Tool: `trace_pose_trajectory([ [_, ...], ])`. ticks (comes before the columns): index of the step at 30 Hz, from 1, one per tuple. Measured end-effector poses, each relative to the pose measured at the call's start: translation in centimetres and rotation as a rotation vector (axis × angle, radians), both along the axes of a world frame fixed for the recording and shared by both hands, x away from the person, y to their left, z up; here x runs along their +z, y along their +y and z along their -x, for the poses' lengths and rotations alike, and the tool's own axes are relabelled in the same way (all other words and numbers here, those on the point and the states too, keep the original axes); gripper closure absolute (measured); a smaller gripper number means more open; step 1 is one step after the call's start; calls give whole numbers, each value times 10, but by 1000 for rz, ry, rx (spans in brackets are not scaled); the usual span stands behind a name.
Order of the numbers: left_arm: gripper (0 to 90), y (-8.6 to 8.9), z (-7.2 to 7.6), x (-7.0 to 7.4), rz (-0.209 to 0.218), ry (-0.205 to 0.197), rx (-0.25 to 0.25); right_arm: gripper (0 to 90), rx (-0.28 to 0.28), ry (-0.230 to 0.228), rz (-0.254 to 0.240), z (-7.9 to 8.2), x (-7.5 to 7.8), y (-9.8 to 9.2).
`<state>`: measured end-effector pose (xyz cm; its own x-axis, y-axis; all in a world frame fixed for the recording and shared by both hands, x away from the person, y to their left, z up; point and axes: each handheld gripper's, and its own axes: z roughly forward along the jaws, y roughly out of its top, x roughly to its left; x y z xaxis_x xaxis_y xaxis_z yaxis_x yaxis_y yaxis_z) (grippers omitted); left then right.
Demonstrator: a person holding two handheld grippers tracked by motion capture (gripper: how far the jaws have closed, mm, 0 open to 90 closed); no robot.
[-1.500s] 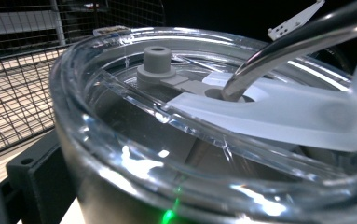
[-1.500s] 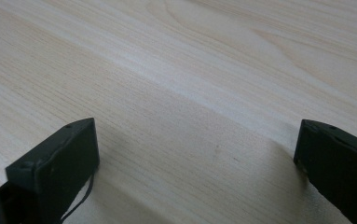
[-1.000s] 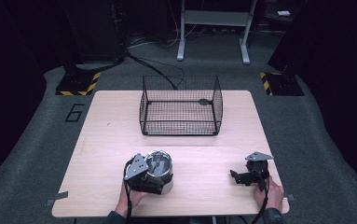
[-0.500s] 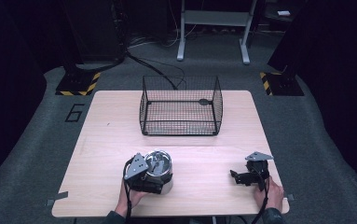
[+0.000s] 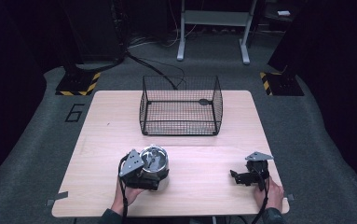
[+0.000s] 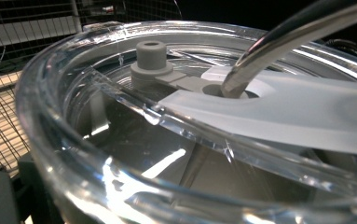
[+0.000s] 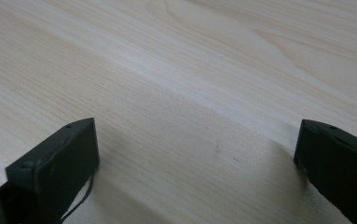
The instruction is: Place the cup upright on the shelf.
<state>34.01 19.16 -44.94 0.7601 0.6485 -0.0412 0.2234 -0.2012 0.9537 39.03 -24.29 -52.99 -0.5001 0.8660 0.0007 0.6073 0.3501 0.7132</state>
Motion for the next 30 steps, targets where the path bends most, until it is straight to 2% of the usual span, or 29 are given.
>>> trace_pose_trajectory([
  [8, 31, 1, -8, 10, 5, -9, 16, 0, 0, 1, 1, 0, 0, 0],
  [13, 31, 2, -14, 18, -11, -13, 13, 0, 0, 1, 1, 0, 0, 0],
  [22, 31, 4, -24, 27, 0, 1, 11, 0, -2, 2, 2, 0, 0, 0],
  [30, 31, 5, -35, 39, 13, -7, 27, 0, -2, 2, 2, 0, 0, 0],
])
